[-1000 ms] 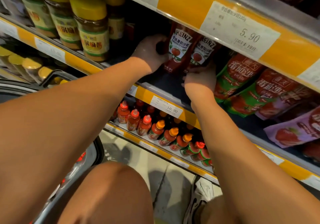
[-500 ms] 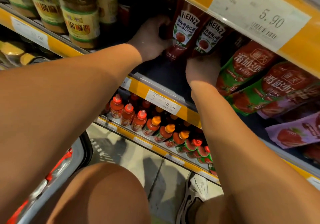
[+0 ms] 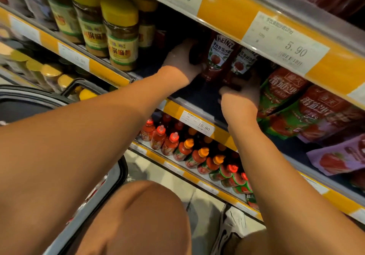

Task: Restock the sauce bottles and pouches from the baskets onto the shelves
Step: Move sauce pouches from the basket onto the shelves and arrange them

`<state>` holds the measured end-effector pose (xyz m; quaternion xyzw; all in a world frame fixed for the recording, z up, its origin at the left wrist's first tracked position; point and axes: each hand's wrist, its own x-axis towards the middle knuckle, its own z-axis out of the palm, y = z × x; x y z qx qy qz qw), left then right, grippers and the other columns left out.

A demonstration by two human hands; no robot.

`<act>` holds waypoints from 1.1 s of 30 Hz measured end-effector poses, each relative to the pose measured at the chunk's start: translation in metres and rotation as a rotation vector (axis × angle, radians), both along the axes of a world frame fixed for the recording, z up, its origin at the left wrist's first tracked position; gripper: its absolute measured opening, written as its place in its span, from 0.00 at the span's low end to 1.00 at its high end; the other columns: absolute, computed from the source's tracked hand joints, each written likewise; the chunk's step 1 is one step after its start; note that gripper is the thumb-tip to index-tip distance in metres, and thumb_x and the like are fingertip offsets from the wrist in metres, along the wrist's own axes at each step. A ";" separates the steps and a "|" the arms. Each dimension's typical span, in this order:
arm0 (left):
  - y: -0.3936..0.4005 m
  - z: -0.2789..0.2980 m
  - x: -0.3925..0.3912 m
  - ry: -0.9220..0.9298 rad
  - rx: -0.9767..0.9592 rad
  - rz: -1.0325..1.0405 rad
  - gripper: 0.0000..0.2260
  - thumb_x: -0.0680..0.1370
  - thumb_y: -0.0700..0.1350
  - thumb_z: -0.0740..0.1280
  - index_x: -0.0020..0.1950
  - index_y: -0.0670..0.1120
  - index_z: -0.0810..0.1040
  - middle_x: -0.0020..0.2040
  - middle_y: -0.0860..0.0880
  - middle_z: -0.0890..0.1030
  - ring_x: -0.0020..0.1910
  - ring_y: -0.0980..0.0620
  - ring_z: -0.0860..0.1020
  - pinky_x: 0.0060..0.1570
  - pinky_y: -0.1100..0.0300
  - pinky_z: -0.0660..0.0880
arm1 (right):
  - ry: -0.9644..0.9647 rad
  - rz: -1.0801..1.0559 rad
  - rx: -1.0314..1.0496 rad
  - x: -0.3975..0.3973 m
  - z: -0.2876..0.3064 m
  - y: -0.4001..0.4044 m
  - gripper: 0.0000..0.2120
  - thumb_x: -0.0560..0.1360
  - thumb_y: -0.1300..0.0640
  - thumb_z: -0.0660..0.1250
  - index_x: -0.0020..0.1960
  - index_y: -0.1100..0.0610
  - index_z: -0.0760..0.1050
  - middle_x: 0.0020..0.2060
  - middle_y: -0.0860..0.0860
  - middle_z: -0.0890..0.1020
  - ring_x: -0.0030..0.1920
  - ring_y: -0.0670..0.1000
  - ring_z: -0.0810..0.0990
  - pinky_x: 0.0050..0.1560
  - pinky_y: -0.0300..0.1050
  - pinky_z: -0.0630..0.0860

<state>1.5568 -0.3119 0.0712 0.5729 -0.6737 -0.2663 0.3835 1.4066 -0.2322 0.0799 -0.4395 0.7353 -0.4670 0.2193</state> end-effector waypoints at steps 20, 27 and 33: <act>0.326 -0.040 0.280 0.049 0.175 0.319 0.13 0.80 0.50 0.70 0.64 0.61 0.78 0.66 0.63 0.76 0.67 0.60 0.74 0.66 0.56 0.72 | 0.436 0.947 0.179 0.128 0.020 0.114 0.18 0.78 0.54 0.73 0.67 0.48 0.78 0.61 0.42 0.79 0.61 0.46 0.78 0.56 0.36 0.73; 0.387 -0.097 0.357 0.005 0.501 0.593 0.14 0.79 0.51 0.71 0.64 0.53 0.79 0.65 0.51 0.79 0.64 0.50 0.77 0.63 0.52 0.74 | 0.680 1.251 0.407 0.231 0.017 0.126 0.19 0.78 0.48 0.71 0.68 0.49 0.76 0.67 0.49 0.78 0.65 0.51 0.77 0.65 0.52 0.75; 0.400 -0.143 0.383 0.093 0.741 0.742 0.04 0.77 0.50 0.72 0.51 0.53 0.80 0.45 0.54 0.81 0.40 0.53 0.79 0.39 0.57 0.75 | 0.919 1.374 0.577 0.309 -0.024 0.138 0.19 0.78 0.51 0.71 0.67 0.55 0.77 0.66 0.55 0.80 0.62 0.59 0.79 0.58 0.50 0.78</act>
